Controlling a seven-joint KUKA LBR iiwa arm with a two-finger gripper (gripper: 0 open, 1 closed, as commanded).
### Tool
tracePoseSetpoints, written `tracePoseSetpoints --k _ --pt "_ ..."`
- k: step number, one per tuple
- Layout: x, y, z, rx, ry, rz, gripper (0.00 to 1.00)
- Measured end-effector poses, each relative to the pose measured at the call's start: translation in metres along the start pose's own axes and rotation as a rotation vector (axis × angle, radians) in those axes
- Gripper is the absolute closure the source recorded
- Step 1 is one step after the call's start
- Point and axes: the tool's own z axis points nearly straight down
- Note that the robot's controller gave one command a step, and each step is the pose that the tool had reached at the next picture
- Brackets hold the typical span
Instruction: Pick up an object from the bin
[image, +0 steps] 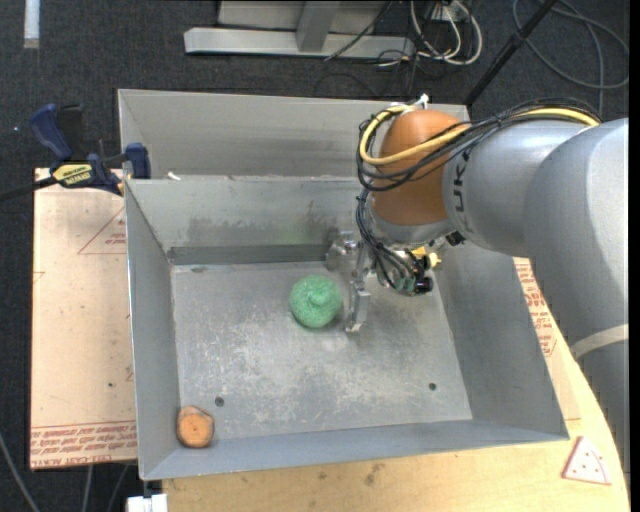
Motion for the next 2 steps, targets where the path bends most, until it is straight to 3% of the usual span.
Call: tracePoseSetpoints --k 1,2 --pt "0.0 0.0 0.0 0.0 0.0 0.0 0.0" --pt "0.003 0.013 0.0 0.002 0.001 -0.078 0.0"
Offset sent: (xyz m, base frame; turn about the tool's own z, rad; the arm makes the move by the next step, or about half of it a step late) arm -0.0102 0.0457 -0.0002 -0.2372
